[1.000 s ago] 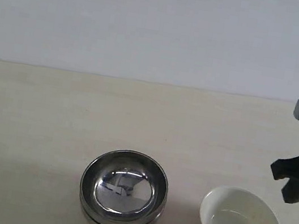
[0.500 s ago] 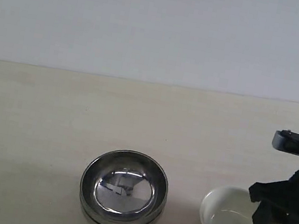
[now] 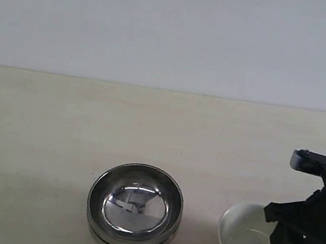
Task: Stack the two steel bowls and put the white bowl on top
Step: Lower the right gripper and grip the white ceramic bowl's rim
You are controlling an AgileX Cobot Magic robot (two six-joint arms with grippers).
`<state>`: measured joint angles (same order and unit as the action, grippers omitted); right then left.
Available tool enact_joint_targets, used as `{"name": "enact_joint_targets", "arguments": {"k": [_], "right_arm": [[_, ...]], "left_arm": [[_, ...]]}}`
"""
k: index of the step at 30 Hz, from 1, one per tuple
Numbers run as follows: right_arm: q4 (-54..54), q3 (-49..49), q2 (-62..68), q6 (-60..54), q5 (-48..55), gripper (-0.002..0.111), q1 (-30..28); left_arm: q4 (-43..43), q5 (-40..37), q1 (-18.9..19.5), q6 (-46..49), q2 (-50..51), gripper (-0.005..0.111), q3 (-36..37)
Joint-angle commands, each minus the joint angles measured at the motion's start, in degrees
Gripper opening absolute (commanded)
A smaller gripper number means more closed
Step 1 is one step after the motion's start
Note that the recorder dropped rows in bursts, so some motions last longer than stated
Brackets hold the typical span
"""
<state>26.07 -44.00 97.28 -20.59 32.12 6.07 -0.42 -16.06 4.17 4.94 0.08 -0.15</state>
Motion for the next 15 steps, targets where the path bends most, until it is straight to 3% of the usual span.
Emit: {"name": "enact_joint_targets", "arguments": {"k": [1,12,15], "right_arm": [[0.78,0.02,0.11,-0.55,-0.66,0.050,-0.22],[0.88,0.02,3.36,0.51,-4.62,0.050,5.32],[0.88,0.02,3.36,0.71,-4.72,0.039,5.32]], "left_arm": [[-0.59,0.16,0.23,-0.01,-0.08,0.004,0.15],[-0.59,0.16,0.23,-0.01,-0.08,0.004,0.15],[-0.59,0.16,0.23,-0.01,-0.08,0.004,0.15]]}}
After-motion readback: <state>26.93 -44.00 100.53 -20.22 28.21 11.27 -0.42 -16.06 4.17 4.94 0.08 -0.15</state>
